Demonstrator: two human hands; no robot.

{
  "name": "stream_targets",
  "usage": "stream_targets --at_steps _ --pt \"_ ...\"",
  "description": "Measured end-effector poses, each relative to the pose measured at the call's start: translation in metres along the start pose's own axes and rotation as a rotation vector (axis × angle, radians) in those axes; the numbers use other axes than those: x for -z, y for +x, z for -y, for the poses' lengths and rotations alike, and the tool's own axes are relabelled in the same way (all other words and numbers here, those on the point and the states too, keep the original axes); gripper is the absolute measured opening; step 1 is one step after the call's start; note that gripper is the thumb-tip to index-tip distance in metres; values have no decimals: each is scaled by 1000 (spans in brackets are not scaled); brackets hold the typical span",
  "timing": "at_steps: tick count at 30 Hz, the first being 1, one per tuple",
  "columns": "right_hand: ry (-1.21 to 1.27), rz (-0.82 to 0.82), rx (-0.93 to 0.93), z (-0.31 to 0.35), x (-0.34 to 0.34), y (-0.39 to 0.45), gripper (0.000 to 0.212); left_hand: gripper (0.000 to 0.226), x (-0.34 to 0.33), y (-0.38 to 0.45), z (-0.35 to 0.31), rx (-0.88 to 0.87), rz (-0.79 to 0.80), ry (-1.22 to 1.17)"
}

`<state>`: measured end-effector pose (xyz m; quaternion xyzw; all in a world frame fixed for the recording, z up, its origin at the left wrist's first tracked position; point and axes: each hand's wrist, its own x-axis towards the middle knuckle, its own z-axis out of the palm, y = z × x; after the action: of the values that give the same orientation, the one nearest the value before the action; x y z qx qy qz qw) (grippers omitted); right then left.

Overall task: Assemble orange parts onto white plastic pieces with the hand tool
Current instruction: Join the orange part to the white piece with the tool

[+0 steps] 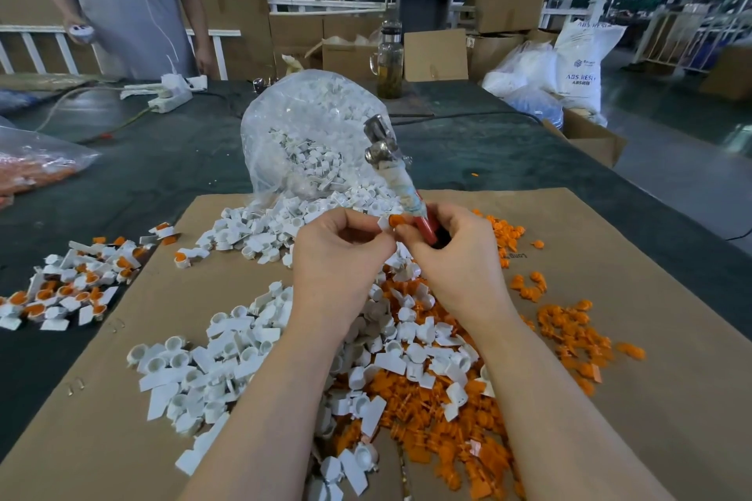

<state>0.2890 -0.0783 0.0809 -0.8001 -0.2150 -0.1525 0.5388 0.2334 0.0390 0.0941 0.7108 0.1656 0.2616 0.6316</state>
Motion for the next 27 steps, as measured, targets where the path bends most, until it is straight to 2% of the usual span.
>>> stream_targets --at_steps 5,9,13,17,23,27 --pt "10 46 18 0 0 0 9 13 0 0 1 -13 -30 36" --pt "55 99 -5 1 1 -1 13 14 0 0 1 -30 -49 60" --pt "215 152 -45 2 4 -1 20 10 2 2 2 -37 -44 47" --pt "240 228 -114 0 11 1 20 8 4 4 3 -41 -54 -35" --pt "153 413 -191 -4 22 2 10 10 8 7 3 -55 -70 -227" --pt "113 337 -142 -2 16 -1 3 12 11 11 6 -52 -86 -158"
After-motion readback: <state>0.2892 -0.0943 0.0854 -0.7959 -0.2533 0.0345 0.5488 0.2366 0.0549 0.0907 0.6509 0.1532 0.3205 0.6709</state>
